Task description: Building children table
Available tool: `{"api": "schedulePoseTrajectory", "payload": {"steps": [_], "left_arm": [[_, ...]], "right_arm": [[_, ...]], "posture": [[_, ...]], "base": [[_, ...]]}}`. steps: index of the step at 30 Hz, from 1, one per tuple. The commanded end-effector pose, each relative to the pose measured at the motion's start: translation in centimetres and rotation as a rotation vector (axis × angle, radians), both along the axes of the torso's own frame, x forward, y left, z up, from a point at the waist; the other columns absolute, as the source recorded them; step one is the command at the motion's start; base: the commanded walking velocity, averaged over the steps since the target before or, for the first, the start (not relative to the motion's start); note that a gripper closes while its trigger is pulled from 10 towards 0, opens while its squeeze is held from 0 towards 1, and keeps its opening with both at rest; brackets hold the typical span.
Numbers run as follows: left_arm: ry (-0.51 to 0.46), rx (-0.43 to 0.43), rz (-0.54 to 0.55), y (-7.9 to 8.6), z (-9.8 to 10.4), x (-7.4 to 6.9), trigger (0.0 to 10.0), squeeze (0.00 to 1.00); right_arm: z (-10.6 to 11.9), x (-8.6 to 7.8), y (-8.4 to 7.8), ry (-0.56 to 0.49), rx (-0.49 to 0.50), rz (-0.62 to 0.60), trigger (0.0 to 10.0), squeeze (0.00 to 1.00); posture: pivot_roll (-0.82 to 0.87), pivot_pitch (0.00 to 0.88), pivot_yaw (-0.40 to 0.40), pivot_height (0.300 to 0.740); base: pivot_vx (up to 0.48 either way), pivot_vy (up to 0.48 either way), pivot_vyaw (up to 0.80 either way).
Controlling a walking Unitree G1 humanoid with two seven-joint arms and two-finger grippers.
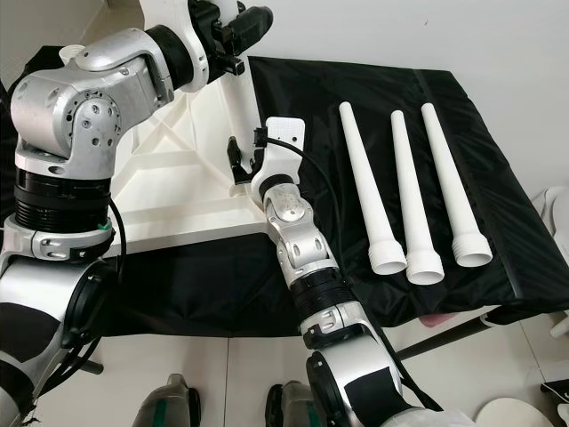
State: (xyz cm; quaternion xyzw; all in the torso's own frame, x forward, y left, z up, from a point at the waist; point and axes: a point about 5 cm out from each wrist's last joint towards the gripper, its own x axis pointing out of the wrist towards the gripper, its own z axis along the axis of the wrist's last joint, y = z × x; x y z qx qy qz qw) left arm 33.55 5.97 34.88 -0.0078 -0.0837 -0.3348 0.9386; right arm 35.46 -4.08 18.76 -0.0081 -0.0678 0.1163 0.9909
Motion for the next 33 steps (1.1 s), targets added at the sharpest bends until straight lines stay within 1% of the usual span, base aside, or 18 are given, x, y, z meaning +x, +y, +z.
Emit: {"api": "schedulePoseTrajectory", "payload": {"steps": [1,4,6,8,10,13,19,20,21,22,23,24,25,28,29,31,32,33], "left_arm": [[-0.049,-0.013,0.004,-0.4,1.3,-0.5,10.0,0.0],[-0.049,-0.013,0.004,-0.4,1.3,-0.5,10.0,0.0],[-0.051,-0.018,0.004,-0.4,1.3,-0.6,10.0,0.0],[-0.053,-0.024,0.0,-0.6,1.4,-0.7,10.0,0.0],[-0.053,-0.027,0.0,-0.7,1.4,-0.7,10.0,0.0],[-0.053,-0.032,-0.002,-0.9,1.6,-0.9,10.0,0.0],[-0.051,-0.035,-0.001,-0.9,1.6,-0.9,10.0,0.0],[-0.051,-0.036,-0.001,-0.9,1.6,-0.9,10.0,0.0],[-0.051,-0.036,-0.001,-0.9,1.6,-0.9,10.0,0.0],[-0.052,-0.037,-0.002,-0.9,1.6,-0.9,10.0,0.0],[-0.052,-0.037,-0.002,-0.9,1.6,-0.9,10.0,0.0],[-0.052,-0.037,-0.002,-0.9,1.6,-0.9,10.0,0.0],[-0.052,-0.037,-0.002,-0.9,1.6,-0.9,10.0,0.0],[-0.052,-0.037,-0.002,-0.9,1.6,-0.9,10.0,0.0],[-0.051,-0.037,-0.003,-0.9,1.6,-0.9,10.0,0.0],[-0.051,-0.037,-0.003,-0.9,1.6,-1.0,10.0,0.0],[-0.051,-0.035,-0.004,-0.9,1.7,-1.0,10.0,0.0],[-0.051,-0.034,-0.005,-0.9,1.7,-1.0,10.0,0.0]], "right_arm": [[0.5,0.1,0.7,-0.012,-0.02,-0.007,10.0,0.0],[0.5,0.1,0.7,-0.012,-0.02,-0.007,10.0,0.0],[0.8,0.1,1.0,-0.023,-0.022,0.001,10.0,0.0],[2.0,-0.2,1.8,-0.093,-0.04,0.043,10.0,0.0],[2.4,-0.4,2.1,-0.115,-0.043,0.057,10.0,0.0],[2.5,-0.5,2.5,-0.124,-0.047,0.066,10.0,0.0],[2.6,-0.5,2.5,-0.123,-0.04,0.055,10.0,0.0],[2.5,-0.5,2.5,-0.117,-0.038,0.053,9.3,0.0],[2.4,-0.5,2.5,-0.113,-0.037,0.052,9.3,0.0],[2.3,-0.5,2.4,-0.109,-0.036,0.049,7.1,0.0],[2.3,-0.5,2.4,-0.109,-0.036,0.049,7.1,0.0],[2.3,-0.5,2.4,-0.105,-0.034,0.046,6.6,0.0],[2.3,-0.5,2.4,-0.107,-0.033,0.046,4.6,0.0],[2.4,-0.5,2.4,-0.108,-0.033,0.046,4.6,0.0],[2.5,-0.5,2.4,-0.12,-0.039,0.043,2.3,0.0],[2.5,-0.5,2.3,-0.126,-0.043,0.04,2.3,0.0],[2.6,-0.5,2.3,-0.127,-0.038,0.037,2.0,0.0],[2.7,-0.5,2.3,-0.136,-0.047,0.034,0.0,0.0]], "posture": [[-0.05,0.01,-0.049,0.74],[-0.05,0.01,-0.049,0.74],[-0.05,0.007,-0.049,0.74],[-0.05,0.0,-0.052,0.74],[-0.05,0.0,-0.052,0.74],[-0.05,0.0,-0.052,0.74],[-0.05,0.001,-0.053,0.74],[-0.05,0.001,-0.053,0.74],[-0.05,0.001,-0.053,0.74],[-0.05,0.002,-0.054,0.74],[-0.05,0.002,-0.054,0.74],[-0.05,0.003,-0.053,0.74],[-0.05,0.002,-0.053,0.74],[-0.05,0.003,-0.053,0.74],[-0.05,0.005,-0.052,0.74],[-0.05,0.005,-0.052,0.74],[-0.05,0.006,-0.052,0.74],[-0.05,0.006,-0.052,0.74]], "base": [[0.0,0.0,0.0],[0.0,0.0,0.0],[0.0,0.0,0.0],[0.0,0.0,0.0],[0.0,0.0,0.0],[0.0,0.0,0.0],[0.0,0.0,0.0],[0.0,0.0,0.0],[0.0,0.0,0.0],[0.0,0.0,0.0],[0.0,0.0,0.0],[0.0,0.0,0.0],[0.0,0.0,0.0],[0.0,0.0,0.0],[0.0,0.0,0.0],[0.0,0.0,0.0],[0.0,0.0,0.0],[0.0,0.0,0.0]]}}
